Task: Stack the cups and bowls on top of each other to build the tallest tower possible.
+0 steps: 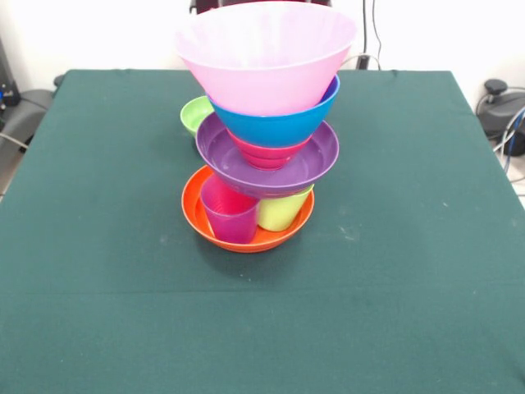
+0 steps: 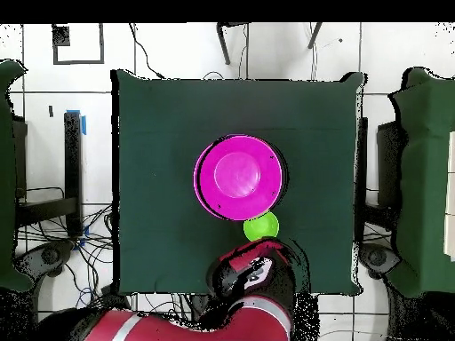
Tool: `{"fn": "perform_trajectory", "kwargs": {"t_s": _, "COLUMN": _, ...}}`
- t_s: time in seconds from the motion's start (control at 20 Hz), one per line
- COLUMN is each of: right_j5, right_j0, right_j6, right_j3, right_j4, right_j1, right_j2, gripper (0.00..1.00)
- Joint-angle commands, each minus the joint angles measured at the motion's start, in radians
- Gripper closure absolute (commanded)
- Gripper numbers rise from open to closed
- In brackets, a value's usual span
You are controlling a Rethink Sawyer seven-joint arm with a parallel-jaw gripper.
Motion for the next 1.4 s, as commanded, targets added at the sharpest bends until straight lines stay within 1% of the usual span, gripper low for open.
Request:
{"fn": "perform_trajectory", "kwargs": {"t_s": 0.05, "right_j5": 0.013, "right_j0": -0.014, "right_j6": 0.004, "right_j3": 0.003, "right_j4": 0.013, "right_j1": 0.018, "right_j2": 0.154, "gripper": 1.00}}
{"fn": "perform_trajectory", "kwargs": {"t_s": 0.2, "right_j5": -0.028, "right_j0": -0.001, "right_j6": 0.004, "right_j3": -0.014, "right_j4": -0.012, "right_j1": 0.027, "right_j2": 0.149, "gripper": 1.00}}
{"fn": "perform_trajectory", "kwargs": {"t_s": 0.25, "right_j5": -0.038, "right_j0": -0.005, "right_j6": 0.001, "right_j3": -0.015, "right_j4": -0.017, "right_j1": 0.027, "right_j2": 0.154, "gripper": 0.00}}
{"fn": "perform_trajectory", "kwargs": {"t_s": 0.4, "right_j5": -0.054, "right_j0": -0.021, "right_j6": 0.003, "right_j3": -0.012, "right_j4": -0.016, "right_j1": 0.025, "right_j2": 0.168, "gripper": 0.00}}
{"fn": "perform_trajectory", "kwargs": {"t_s": 0.45, "right_j5": -0.043, "right_j0": -0.025, "right_j6": 0.000, "right_j3": -0.014, "right_j4": -0.012, "right_j1": 0.026, "right_j2": 0.174, "gripper": 0.00}}
{"fn": "perform_trajectory", "kwargs": {"t_s": 0.7, "right_j5": -0.059, "right_j0": -0.012, "right_j6": 0.012, "right_j3": -0.025, "right_j4": -0.012, "right_j1": 0.040, "right_j2": 0.171, "gripper": 0.00}}
{"fn": "perform_trajectory", "kwargs": {"t_s": 1.1, "right_j5": -0.103, "right_j0": 0.017, "right_j6": 0.035, "right_j3": -0.068, "right_j4": -0.015, "right_j1": 0.103, "right_j2": 0.149, "gripper": 0.00}}
{"fn": "perform_trajectory", "kwargs": {"t_s": 1.4, "right_j5": -0.155, "right_j0": 0.040, "right_j6": 0.052, "right_j3": -0.103, "right_j4": -0.008, "right_j1": 0.167, "right_j2": 0.124, "gripper": 0.00}}
